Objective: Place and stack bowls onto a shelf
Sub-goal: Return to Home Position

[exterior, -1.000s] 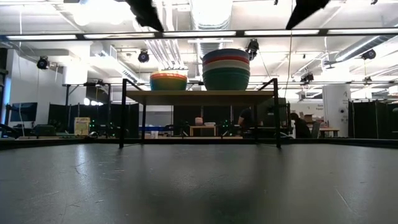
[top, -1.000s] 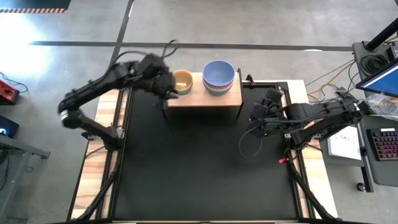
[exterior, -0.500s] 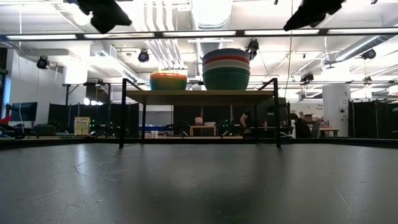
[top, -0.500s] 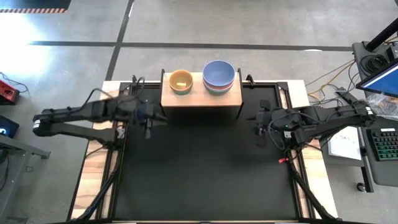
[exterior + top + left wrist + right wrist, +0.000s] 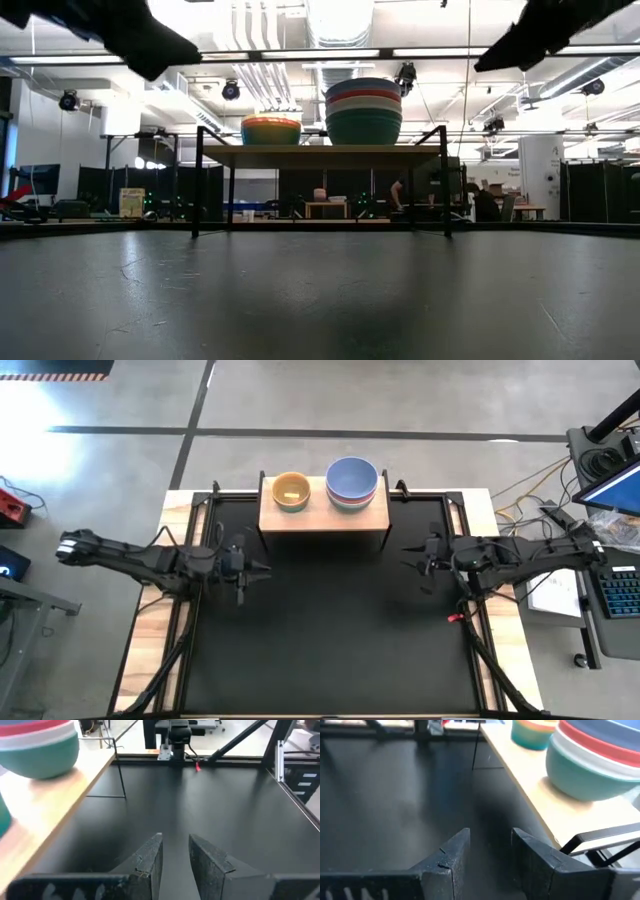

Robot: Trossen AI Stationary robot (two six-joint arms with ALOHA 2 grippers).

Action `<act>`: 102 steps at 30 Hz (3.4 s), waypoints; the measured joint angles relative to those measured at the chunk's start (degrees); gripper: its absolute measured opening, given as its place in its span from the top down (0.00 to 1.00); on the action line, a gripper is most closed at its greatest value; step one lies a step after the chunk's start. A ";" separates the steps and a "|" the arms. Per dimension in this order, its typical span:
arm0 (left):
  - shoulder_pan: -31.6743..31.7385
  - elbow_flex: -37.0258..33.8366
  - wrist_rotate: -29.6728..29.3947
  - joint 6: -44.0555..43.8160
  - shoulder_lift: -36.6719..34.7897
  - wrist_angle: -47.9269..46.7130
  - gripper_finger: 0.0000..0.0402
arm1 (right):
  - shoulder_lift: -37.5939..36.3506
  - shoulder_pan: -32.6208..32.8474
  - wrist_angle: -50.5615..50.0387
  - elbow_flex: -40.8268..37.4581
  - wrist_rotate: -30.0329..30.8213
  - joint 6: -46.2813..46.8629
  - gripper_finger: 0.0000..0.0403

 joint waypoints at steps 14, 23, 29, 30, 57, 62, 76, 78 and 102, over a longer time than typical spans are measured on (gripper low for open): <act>-0.13 -12.02 0.04 -1.39 -0.12 15.62 0.81 | -8.43 -1.49 13.87 -14.96 -0.04 3.94 0.66; -0.13 -23.05 0.00 -3.69 0.93 34.16 0.81 | -8.33 -1.46 23.91 -23.12 -0.04 6.34 0.66; -0.13 -27.82 -0.07 -3.62 1.80 43.61 0.81 | -8.35 -1.45 31.09 -28.50 -0.05 8.59 0.66; -0.12 -28.41 -0.09 -3.53 1.86 43.81 0.81 | -8.35 -1.45 31.80 -29.12 -0.07 9.25 0.66; -0.06 -30.56 -6.24 -7.40 9.49 43.89 0.81 | -8.26 -1.45 40.32 -37.43 8.84 13.99 0.66; -0.06 -30.58 -6.34 -7.41 11.36 43.23 0.81 | -8.24 -1.45 40.26 -37.43 11.60 10.56 0.66; -0.06 -30.10 -5.93 -7.42 8.48 39.97 0.81 | -8.24 -1.45 40.08 -37.45 11.61 7.49 0.66; -0.06 -30.42 -5.88 -7.41 4.92 38.93 0.81 | -8.32 -1.45 40.08 -37.45 11.61 7.49 0.66; -0.06 -30.36 -5.88 -7.44 -26.90 39.56 0.81 | -21.06 -1.45 40.12 -37.50 11.69 7.49 0.66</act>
